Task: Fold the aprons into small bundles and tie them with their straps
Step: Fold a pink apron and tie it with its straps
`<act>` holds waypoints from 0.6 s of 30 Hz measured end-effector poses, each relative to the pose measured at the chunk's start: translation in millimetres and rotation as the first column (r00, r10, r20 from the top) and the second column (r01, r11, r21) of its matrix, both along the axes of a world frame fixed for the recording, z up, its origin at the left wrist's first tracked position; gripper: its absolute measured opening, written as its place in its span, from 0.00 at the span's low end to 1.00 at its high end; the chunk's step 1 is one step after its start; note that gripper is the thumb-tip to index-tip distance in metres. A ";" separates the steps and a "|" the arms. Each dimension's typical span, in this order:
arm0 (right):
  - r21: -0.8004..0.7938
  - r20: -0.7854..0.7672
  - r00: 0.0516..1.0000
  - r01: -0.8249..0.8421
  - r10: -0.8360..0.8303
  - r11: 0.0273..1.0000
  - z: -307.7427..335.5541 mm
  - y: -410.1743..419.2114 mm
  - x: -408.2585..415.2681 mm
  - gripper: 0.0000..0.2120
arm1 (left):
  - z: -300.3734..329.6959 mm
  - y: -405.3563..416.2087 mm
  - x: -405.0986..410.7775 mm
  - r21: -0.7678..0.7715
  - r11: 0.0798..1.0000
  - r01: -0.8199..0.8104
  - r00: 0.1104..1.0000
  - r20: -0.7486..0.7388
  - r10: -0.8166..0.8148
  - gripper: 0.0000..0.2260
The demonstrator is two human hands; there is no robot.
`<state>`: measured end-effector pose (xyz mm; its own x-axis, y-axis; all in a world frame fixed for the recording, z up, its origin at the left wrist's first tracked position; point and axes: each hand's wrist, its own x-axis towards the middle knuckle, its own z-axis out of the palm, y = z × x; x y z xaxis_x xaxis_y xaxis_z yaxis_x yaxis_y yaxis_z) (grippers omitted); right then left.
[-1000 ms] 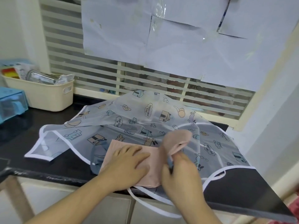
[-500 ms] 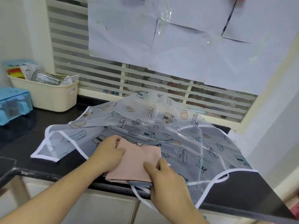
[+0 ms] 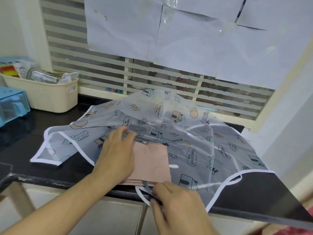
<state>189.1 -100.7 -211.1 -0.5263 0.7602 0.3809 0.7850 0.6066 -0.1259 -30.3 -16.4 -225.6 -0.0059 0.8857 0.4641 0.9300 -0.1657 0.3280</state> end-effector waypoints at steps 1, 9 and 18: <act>-0.095 0.031 0.999 0.009 -0.006 0.995 23.0 -13.9 -1.5 0.06 | -0.5 0.2 0.1 -0.022 0.998 0.066 0.997 -0.037 -0.067 0.19; -0.022 0.309 0.950 0.047 -0.038 0.999 -103.5 19.1 1.2 0.15 | -15.0 -0.2 5.3 -0.292 0.945 0.149 0.968 -0.153 -0.200 0.26; -0.147 -0.093 0.993 0.064 -0.078 0.987 -6.7 92.1 -43.2 0.22 | -14.4 0.6 4.5 -0.411 0.903 0.128 0.956 -0.192 -0.223 0.40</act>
